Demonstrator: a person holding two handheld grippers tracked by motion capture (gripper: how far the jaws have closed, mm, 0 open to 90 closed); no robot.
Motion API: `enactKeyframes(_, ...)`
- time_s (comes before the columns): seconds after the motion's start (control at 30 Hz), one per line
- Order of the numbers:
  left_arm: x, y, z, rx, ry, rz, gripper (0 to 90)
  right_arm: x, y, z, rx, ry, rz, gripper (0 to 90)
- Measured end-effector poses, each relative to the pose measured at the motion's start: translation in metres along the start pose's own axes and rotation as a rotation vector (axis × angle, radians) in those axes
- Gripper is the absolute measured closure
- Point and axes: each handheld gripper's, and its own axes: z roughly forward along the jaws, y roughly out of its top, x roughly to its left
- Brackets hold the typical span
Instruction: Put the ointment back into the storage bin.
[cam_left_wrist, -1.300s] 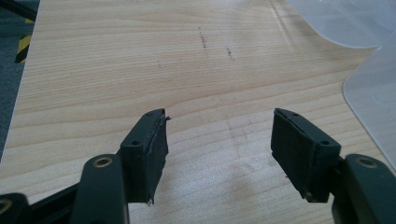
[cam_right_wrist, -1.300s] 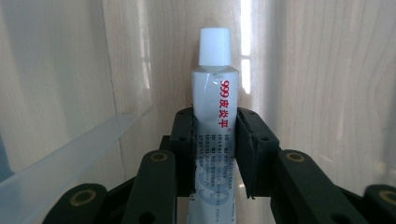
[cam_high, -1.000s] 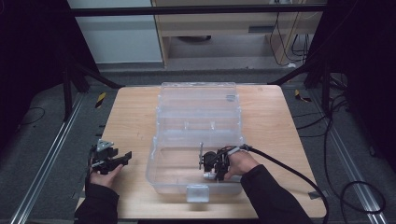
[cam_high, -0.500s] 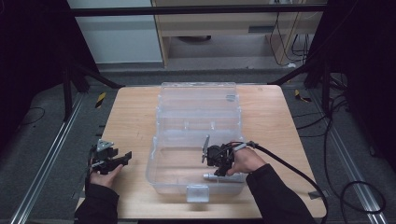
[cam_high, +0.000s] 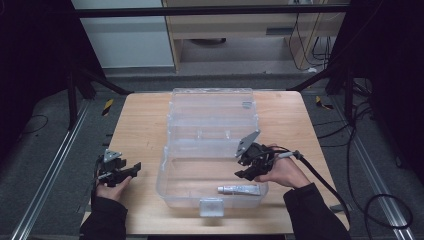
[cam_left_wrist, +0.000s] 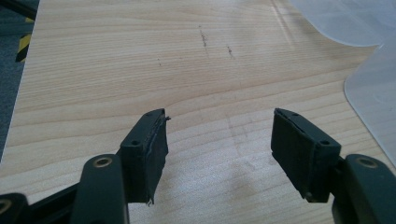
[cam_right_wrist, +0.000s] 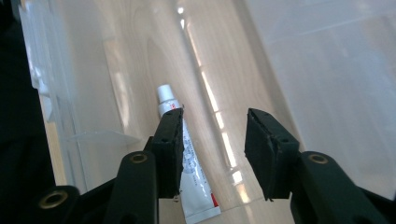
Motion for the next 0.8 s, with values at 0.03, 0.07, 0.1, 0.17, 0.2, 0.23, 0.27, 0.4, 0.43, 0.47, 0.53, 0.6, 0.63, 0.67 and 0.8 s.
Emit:
enactKeyframes(0.03,0.0,0.0,0.0,0.0,-0.001,0.0,35.8,-0.001,-0.004,-0.004,-0.019,-0.007,0.01,54.0)
enactKeyframes(0.07,0.0,0.0,0.0,0.001,0.001,0.003,35.8,-0.002,-0.007,-0.007,-0.043,-0.024,0.029,53.6)
enactKeyframes(0.1,0.0,0.0,0.0,0.001,0.001,0.003,35.8,-0.002,-0.012,-0.01,-0.06,-0.039,0.051,53.0)
enactKeyframes(0.17,0.0,0.0,0.0,0.001,0.001,-0.001,35.8,-0.004,-0.02,-0.018,-0.112,-0.063,0.1,52.3)
enactKeyframes(0.2,0.0,0.0,0.0,0.001,0.002,0.003,35.7,-0.004,-0.024,-0.022,-0.138,-0.076,0.113,51.7)
enactKeyframes(0.23,0.0,0.0,0.0,0.0,0.001,0.0,35.8,-0.005,-0.03,-0.027,-0.174,-0.092,0.134,49.9)
enactKeyframes(0.27,-0.001,0.0,0.0,-0.001,0.001,0.0,35.7,-0.006,-0.034,-0.031,-0.201,-0.109,0.156,50.1)
enactKeyframes(0.4,-0.001,0.0,0.0,0.0,0.001,0.001,35.7,-0.008,-0.051,-0.044,-0.289,-0.179,0.234,48.2)
enactKeyframes(0.43,-0.001,0.0,0.0,-0.001,0.0,0.0,35.6,-0.009,-0.056,-0.047,-0.313,-0.198,0.252,45.9)
enactKeyframes(0.47,-0.001,0.0,0.0,-0.001,0.001,0.0,35.5,-0.01,-0.062,-0.049,-0.34,-0.218,0.281,44.6)
enactKeyframes(0.53,-0.001,0.0,0.0,-0.001,0.0,-0.001,35.6,-0.012,-0.073,-0.051,-0.366,-0.252,0.329,42.9)
enactKeyframes(0.6,0.0,0.0,0.0,-0.001,0.001,-0.002,35.5,-0.014,-0.081,-0.052,-0.386,-0.275,0.357,41.2)
enactKeyframes(0.63,0.0,0.0,0.0,-0.001,0.002,-0.002,35.6,-0.015,-0.085,-0.051,-0.396,-0.289,0.372,39.1)
enactKeyframes(0.67,-0.001,0.0,-0.001,-0.003,0.001,-0.003,35.6,-0.016,-0.09,-0.051,-0.408,-0.304,0.388,38.7)
enactKeyframes(0.8,-0.001,0.0,-0.001,-0.006,0.002,-0.002,35.5,-0.022,-0.111,-0.046,-0.439,-0.409,0.464,35.4)
